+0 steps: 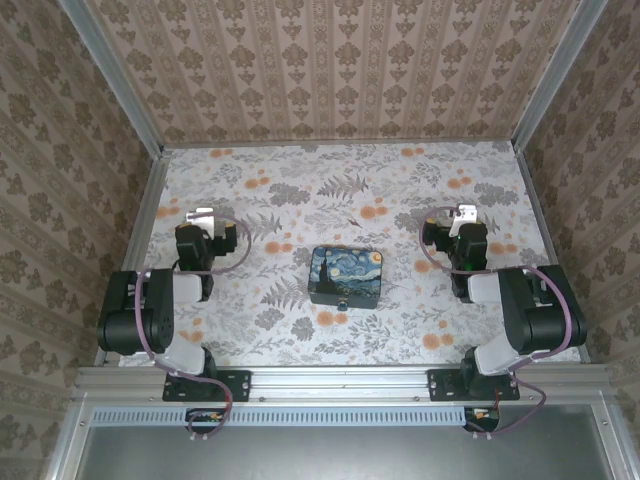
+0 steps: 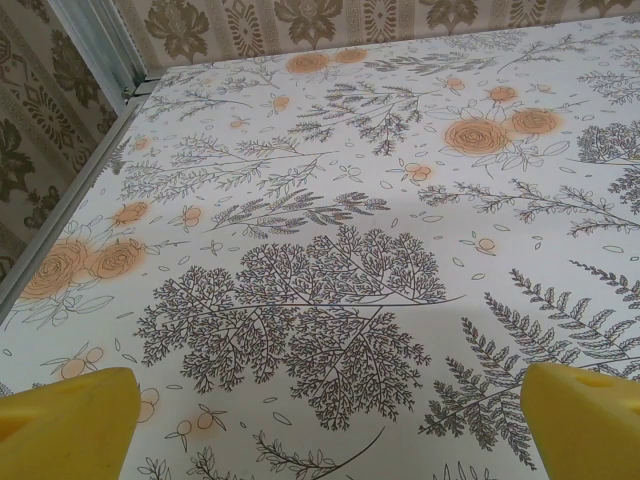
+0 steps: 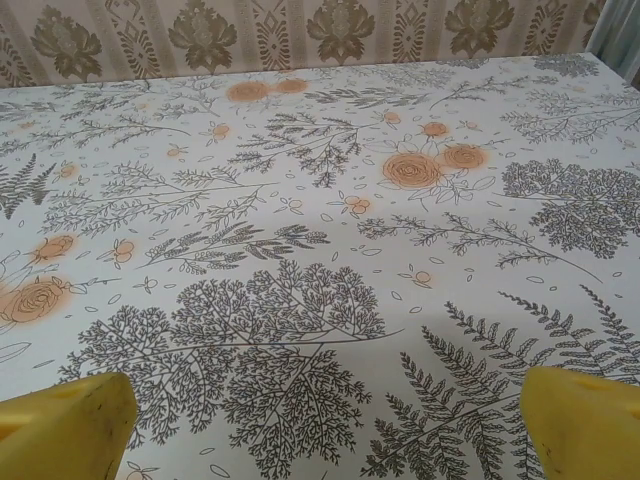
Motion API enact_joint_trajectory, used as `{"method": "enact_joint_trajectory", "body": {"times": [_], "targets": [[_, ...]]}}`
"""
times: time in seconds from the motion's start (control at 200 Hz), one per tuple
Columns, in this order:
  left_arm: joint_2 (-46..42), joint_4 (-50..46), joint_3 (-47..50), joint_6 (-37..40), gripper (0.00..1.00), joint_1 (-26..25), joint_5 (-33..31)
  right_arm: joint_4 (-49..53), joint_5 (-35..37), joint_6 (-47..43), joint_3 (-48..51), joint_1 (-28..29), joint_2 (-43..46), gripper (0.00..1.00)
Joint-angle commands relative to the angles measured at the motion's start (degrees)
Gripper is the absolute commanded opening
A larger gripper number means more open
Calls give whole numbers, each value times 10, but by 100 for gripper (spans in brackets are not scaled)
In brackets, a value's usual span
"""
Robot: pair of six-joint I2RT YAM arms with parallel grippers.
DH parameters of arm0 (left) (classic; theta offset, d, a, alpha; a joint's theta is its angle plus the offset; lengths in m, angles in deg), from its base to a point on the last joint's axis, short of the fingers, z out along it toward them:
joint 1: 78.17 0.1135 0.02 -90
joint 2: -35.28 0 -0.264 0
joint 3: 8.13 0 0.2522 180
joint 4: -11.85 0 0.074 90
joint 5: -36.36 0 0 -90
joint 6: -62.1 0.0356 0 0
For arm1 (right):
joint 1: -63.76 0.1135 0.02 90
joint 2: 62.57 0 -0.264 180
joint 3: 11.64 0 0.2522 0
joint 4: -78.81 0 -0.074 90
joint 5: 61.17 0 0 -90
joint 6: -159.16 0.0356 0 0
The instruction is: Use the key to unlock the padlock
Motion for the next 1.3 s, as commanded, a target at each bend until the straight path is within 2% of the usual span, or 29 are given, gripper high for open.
{"method": "enact_joint_trajectory", "body": {"times": [0.0,0.845,0.945,1.07,1.18,1.295], "targets": [[1,1,-4,-7,100,-2,7,0,-11,-7,-8,3,-1,100],[2,-4,-8,-10,100,4,18,4,-13,-6,-12,2,-2,100],[2,-5,-8,-11,100,4,19,13,-48,-9,-16,-4,-2,100],[-3,4,-2,-11,100,3,16,5,-38,-8,-11,-4,2,100],[-39,-40,-10,-15,100,3,2,118,-18,1,-37,-3,72,100],[-77,-133,-40,-21,100,2,-7,233,-25,24,-74,-4,129,99]]}}
